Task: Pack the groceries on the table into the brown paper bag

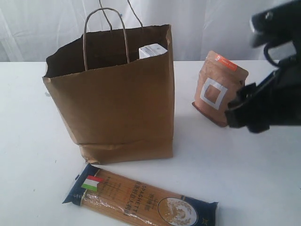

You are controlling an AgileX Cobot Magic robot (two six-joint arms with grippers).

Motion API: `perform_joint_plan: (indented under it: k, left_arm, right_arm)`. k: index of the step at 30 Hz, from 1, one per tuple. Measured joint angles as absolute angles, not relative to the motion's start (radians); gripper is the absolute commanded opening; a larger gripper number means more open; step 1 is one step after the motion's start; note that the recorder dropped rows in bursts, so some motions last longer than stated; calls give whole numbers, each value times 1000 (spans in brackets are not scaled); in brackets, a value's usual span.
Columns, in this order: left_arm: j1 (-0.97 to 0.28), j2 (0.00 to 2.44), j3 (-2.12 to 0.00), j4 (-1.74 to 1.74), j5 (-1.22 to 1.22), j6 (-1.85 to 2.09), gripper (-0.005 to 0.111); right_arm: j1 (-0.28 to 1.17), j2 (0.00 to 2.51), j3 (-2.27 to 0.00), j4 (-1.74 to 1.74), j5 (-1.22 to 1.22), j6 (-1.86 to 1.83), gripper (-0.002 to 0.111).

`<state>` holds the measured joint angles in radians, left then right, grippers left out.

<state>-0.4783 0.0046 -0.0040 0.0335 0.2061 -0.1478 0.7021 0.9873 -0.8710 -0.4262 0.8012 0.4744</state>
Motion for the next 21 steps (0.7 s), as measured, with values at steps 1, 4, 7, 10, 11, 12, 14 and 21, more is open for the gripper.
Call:
perform_joint_plan:
  k: [1,4,7,10,11,12,14,21]
  left_arm:
    - [-478,5,-4,33,206,-148,0]
    - [-478,5,-4,33,206,-148,0]
    - [-478,5,-4,33,206,-148,0]
    - [-478,5,-4,33,206,-148,0]
    - [-478,5,-4,33,206,-148,0]
    - [-478,5,-4,33,206,-148,0]
    - [-478,5,-4,33,206,-148,0]
    - [-478,5,-4,33,206,-148,0]
  right_arm:
    - [702,981,-829,-426,773,502,66]
    - [702,961,-722,-426,678,571,66]
    - [702,947,-646,-438,613,629,66]
    - [702,938,-608,-472,586,684,66]
    - [702,938,-606,-483,578,696,66]
    - [702,938,-604,-495,573,708,66]
    - [702,938,-604,-515,559,726,66]
    - [665,917,-604,-557,493,754,66]
